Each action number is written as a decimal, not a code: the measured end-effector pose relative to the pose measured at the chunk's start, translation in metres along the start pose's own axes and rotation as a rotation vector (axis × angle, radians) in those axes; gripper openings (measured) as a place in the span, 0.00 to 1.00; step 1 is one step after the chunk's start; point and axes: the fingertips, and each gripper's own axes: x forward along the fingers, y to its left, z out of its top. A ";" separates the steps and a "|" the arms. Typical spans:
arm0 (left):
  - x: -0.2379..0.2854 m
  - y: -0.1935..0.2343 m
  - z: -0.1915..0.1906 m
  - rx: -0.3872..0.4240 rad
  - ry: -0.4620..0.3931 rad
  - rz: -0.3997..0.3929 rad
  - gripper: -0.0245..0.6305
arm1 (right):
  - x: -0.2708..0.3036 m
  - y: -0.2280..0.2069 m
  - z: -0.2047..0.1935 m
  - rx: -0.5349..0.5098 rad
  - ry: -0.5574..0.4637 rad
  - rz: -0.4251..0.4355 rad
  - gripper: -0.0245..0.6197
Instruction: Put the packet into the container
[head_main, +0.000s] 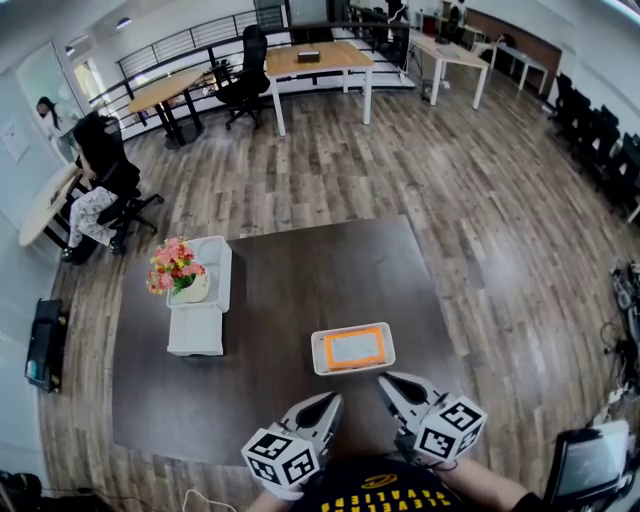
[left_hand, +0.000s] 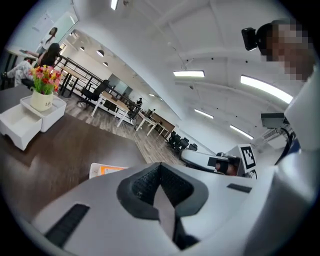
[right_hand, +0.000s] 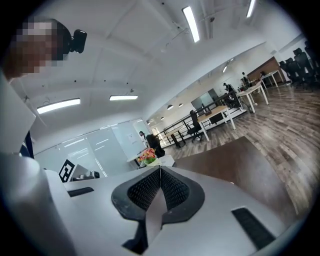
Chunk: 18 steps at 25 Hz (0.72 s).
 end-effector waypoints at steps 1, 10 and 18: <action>-0.002 -0.003 0.005 0.029 -0.017 0.009 0.04 | -0.002 0.003 0.008 -0.014 -0.029 -0.004 0.05; -0.015 -0.029 0.042 0.210 -0.141 0.044 0.04 | -0.010 0.025 0.027 -0.084 -0.153 0.010 0.05; -0.012 -0.032 0.033 0.195 -0.135 0.033 0.04 | -0.011 0.031 0.024 -0.123 -0.158 0.026 0.05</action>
